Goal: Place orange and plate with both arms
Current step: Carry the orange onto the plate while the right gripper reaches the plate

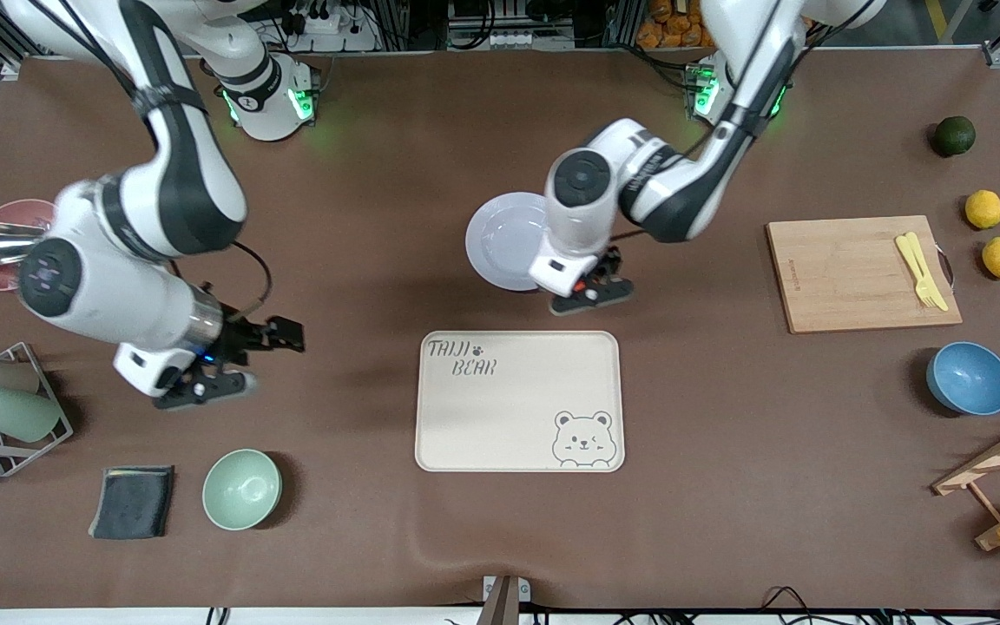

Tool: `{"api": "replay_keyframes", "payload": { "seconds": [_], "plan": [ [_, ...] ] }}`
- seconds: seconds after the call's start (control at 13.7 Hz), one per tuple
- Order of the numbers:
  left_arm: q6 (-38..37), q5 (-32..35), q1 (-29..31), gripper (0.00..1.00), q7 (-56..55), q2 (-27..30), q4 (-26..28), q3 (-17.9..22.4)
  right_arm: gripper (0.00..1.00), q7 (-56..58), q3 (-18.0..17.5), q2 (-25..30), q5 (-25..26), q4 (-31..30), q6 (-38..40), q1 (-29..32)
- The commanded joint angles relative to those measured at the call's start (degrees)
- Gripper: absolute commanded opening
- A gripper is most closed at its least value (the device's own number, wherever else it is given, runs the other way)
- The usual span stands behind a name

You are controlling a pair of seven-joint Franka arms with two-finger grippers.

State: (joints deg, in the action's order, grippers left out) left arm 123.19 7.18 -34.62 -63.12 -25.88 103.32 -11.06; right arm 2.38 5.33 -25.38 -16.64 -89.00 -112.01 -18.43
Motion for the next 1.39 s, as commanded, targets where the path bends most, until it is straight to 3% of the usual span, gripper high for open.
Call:
{"api": "replay_keyframes", "payload": {
  "seconds": [0.0,0.22,0.51,0.58,0.66,0.73,0.95,1.17,1.31],
  "plan": [
    [-0.8,-2.5,-2.6,0.15,-5.1,-1.5,0.7,-0.2,1.0,0.7,0.3,-2.0,-5.1,1.6,4.4,-0.1],
    [1.8,-3.7,-5.1,0.13,-14.5,-4.8,0.9,-3.2,1.0,0.8,0.3,-1.5,-13.8,-2.5,6.8,-0.4],
    [5.7,-3.6,-6.6,0.18,-16.5,-10.0,1.4,-4.1,1.0,1.5,-0.1,-0.4,-14.9,-6.0,7.5,-3.6],
    [6.7,-3.6,-6.6,0.27,-16.6,-10.8,1.4,-4.1,1.0,1.5,-0.1,-0.2,-15.0,-7.1,7.5,-4.0],
    [6.9,-3.6,-6.6,0.46,-16.7,-11.2,1.4,-4.1,1.0,1.5,-0.1,-0.3,-15.2,-7.7,7.2,-4.5],
    [6.9,-3.6,-6.4,0.99,-16.7,-11.0,1.4,-4.1,1.0,1.5,-0.1,-0.8,-15.3,-7.7,6.3,-4.8],
    [5.2,-3.6,-5.3,1.0,-16.8,-7.4,1.5,-4.1,1.0,1.7,-0.1,-1.1,-16.4,-9.6,5.0,-5.0],
    [-5.6,-3.7,0.8,1.0,-17.1,4.0,1.2,-4.2,1.0,1.8,-0.1,2.1,-21.0,-17.7,3.8,-8.3],
    [-8.4,-3.7,4.4,1.0,-16.6,9.8,0.8,-4.1,1.0,1.8,-0.1,3.3,-25.5,-21.9,3.2,-10.5]
  ]
}}
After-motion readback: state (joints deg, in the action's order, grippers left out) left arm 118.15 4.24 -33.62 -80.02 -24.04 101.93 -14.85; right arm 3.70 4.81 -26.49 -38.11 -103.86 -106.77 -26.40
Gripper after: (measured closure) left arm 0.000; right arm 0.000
